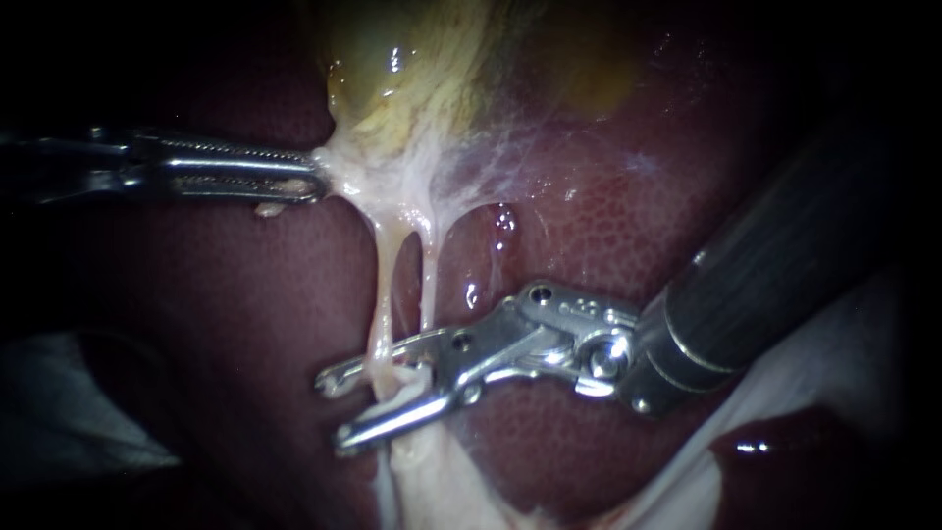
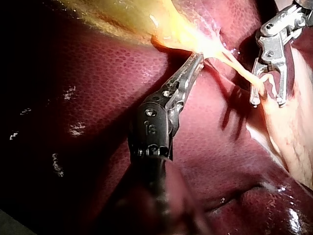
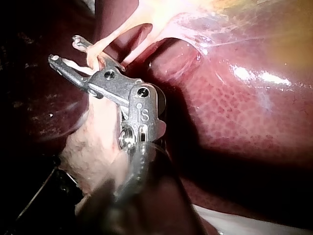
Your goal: Clipping first clip left tube
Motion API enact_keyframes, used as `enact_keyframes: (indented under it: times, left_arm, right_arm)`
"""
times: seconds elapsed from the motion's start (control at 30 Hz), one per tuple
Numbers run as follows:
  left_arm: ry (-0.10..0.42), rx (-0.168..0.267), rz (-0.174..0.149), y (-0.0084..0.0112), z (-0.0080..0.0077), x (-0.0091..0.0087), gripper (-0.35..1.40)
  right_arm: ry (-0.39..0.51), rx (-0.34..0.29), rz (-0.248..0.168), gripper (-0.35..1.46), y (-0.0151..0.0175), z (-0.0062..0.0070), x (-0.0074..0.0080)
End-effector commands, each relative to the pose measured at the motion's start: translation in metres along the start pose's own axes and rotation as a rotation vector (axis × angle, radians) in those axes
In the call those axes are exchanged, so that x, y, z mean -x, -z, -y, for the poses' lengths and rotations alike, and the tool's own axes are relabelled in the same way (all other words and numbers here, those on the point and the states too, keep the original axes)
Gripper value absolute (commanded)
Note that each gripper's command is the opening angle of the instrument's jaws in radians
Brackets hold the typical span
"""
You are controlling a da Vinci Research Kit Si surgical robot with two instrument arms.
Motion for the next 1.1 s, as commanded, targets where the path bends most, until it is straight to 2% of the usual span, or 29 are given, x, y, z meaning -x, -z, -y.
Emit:
enact_keyframes:
  times: [0.03,0.4,0.57,1.1]
  left_arm:
    - [0.000,0.001,0.000,0.0000,0.0000,0.0000,-0.35]
    - [0.000,0.001,0.000,0.0001,0.0000,0.0000,-0.35]
    - [0.000,0.001,0.000,0.0001,0.0000,0.0000,-0.35]
    - [0.000,0.001,0.000,0.0001,0.0000,0.0000,-0.35]
  right_arm:
    - [0.001,0.001,0.000,0.15,0.0001,-0.0001,0.0001]
    - [0.007,0.002,0.000,-0.15,0.0004,0.0000,0.0003]
    - [0.007,0.005,0.000,-0.35,0.0005,0.0001,0.0003]
    - [0.012,0.015,0.016,-0.35,0.0007,0.0000,0.0004]
